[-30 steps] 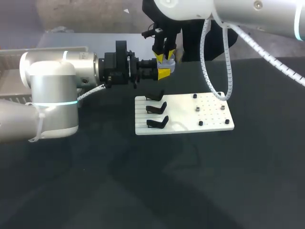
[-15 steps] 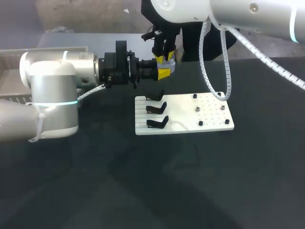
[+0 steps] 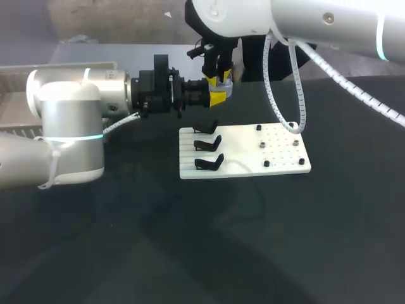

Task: Pick up each earbud case from the left stands, insert the matching earbuds, close the lid, and place the case in the box.

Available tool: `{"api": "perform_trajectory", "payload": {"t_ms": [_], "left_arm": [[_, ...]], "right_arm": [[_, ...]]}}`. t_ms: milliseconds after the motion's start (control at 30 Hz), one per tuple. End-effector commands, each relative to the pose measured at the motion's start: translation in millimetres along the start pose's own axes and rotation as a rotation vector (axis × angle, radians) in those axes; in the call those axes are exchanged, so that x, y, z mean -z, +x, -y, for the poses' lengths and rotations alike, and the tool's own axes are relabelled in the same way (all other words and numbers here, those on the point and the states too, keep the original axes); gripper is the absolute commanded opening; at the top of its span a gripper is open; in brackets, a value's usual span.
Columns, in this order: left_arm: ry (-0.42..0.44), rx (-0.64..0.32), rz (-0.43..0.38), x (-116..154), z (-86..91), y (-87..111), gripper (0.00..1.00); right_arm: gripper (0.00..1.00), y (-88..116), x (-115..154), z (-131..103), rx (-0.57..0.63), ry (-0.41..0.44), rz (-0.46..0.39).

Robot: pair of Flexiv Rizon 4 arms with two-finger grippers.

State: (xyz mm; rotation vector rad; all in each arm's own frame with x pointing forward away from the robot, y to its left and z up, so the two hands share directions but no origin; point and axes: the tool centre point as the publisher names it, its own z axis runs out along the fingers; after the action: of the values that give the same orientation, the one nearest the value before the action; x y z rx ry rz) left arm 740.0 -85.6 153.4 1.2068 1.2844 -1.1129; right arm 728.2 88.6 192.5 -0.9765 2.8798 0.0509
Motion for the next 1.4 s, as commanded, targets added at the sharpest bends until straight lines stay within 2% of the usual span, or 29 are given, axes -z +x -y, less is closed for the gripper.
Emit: {"api": "perform_trajectory", "payload": {"t_ms": [33, 333, 367, 400, 433, 533, 600, 1100, 1300, 1400], "left_arm": [[-0.007, -0.005, 0.006, 0.1, 1.9, -1.2, 0.0], [-0.007, -0.005, 0.006, 0.1, 1.9, -1.2, 0.0], [-0.007, -0.005, 0.006, 0.1, 1.9, -1.2, 0.0], [-0.007, -0.005, 0.006, 0.1, 1.9, -1.2, 0.0], [-0.007, -0.005, 0.006, 0.1, 1.9, -1.2, 0.0], [-0.007, -0.005, 0.006, 0.1, 1.9, -1.2, 0.0], [-0.007, -0.005, 0.006, 0.1, 1.9, -1.2, 0.0], [-0.007, -0.005, 0.006, 0.1, 1.9, -1.2, 0.0], [-0.007, -0.005, 0.006, 0.1, 1.9, -1.2, 0.0], [-0.007, -0.005, 0.006, 0.1, 1.9, -1.2, 0.0]], "right_arm": [[0.0, 0.2, -3.5, 0.1, 0.004, 0.006, -0.004], [0.0, 0.6, -3.4, -1.3, 0.002, 0.013, 0.0], [0.02, 0.7, -3.4, -1.5, 0.003, 0.014, -0.001], [0.2, 0.8, -3.3, -1.6, 0.001, 0.014, 0.0], [0.24, 0.9, -3.3, -1.7, 0.001, 0.015, -0.001], [0.25, 1.4, -3.2, -2.4, -0.001, 0.014, 0.0], [0.31, 1.6, -3.2, -2.9, -0.002, 0.014, 0.001], [0.34, 1.8, 0.9, -0.5, -0.03, 0.022, 0.01], [0.42, 1.3, 3.4, 1.2, -0.046, 0.018, 0.014], [0.39, 0.8, 4.5, 1.0, -0.047, 0.016, 0.016]]}}
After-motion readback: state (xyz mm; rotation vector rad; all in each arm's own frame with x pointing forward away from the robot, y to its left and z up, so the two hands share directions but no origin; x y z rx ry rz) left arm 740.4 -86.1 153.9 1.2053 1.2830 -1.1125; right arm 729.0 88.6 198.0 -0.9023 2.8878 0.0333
